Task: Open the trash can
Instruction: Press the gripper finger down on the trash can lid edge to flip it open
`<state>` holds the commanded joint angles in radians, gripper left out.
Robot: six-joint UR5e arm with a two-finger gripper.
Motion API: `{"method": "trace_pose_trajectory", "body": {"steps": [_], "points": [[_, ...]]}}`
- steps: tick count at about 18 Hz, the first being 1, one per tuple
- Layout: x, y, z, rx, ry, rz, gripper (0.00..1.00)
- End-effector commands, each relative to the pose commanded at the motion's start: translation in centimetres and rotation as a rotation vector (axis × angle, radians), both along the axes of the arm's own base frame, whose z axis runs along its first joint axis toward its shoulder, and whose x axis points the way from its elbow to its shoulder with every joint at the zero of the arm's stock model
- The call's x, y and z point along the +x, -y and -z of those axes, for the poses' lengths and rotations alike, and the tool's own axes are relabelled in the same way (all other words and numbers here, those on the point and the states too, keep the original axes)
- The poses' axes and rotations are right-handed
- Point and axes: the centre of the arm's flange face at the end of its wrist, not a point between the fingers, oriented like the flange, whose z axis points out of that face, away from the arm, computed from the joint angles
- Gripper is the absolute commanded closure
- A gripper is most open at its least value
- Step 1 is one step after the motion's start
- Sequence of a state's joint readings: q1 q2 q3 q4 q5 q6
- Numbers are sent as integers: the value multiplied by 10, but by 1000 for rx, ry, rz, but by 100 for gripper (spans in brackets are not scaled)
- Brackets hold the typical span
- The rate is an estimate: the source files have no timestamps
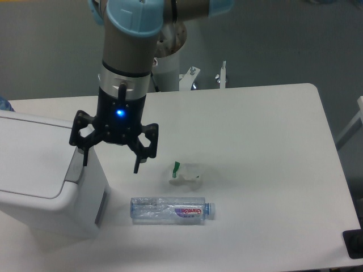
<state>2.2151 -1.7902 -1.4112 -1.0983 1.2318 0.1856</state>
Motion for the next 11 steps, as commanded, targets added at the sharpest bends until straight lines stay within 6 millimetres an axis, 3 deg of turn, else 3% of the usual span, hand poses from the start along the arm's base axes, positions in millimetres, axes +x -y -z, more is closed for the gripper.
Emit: {"method": "trace_pose_trajectory", "body": {"steps": [5, 11], "points": [[9, -2, 17, 6, -6, 16, 0], [12, -3, 23, 14, -13, 19, 0]]}}
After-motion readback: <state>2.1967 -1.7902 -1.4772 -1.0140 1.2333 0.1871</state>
